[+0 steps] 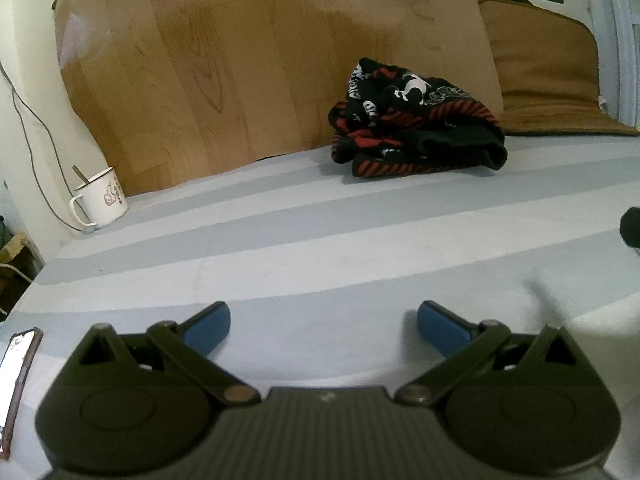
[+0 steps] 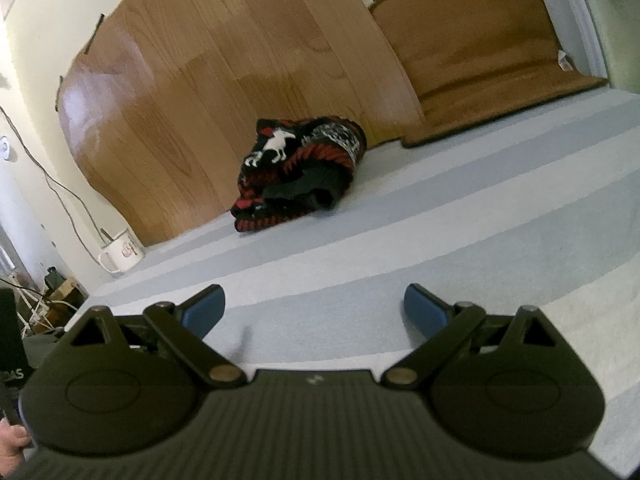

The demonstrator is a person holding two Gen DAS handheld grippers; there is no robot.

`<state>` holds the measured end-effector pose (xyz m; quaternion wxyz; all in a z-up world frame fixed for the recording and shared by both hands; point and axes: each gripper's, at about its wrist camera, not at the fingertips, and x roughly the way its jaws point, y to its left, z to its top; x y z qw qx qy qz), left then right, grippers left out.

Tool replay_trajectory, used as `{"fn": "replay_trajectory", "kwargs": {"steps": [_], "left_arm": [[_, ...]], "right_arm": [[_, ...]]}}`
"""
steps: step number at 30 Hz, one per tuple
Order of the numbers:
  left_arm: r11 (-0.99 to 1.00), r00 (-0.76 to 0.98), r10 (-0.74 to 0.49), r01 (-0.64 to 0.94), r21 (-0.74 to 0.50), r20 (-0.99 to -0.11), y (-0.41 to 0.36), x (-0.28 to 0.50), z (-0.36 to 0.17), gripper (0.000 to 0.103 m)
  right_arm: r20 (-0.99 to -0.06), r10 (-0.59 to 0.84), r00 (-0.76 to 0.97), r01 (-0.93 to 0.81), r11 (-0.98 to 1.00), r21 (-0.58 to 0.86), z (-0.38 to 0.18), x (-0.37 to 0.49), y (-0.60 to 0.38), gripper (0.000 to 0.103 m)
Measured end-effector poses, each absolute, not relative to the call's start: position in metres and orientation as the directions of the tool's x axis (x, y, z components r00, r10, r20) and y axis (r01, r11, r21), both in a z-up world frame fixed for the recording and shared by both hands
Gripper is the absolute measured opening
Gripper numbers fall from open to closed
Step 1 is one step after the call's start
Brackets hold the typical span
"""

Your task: Fold small clothes

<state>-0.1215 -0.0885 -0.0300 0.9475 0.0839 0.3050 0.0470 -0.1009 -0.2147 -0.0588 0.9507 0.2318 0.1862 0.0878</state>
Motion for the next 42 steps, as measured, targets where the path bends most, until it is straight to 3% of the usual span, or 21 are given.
{"fn": "replay_trajectory", "kwargs": {"steps": [24, 37, 42], "left_arm": [[0.990, 0.821, 0.102, -0.030, 0.137, -0.562, -0.081, -0.124, -0.028, 0.103], [0.999, 0.857, -0.026, -0.001, -0.053, -0.515, -0.057, -0.134, -0.021, 0.103], [0.993, 0.866, -0.038, -0.022, -0.115, -0.498, -0.047, -0.136, -0.020, 0.103]], "right_arm": [[-0.290, 0.246, 0.925, -0.089, 0.880, 0.466, -0.057, -0.103, -0.213, 0.098], [-0.280, 0.238, 0.930, -0.100, 0.897, 0.430, -0.055, -0.105, -0.205, 0.098], [-0.322, 0.126, 0.938, 0.008, 0.923, 0.384, -0.054, -0.105, -0.197, 0.098]]}}
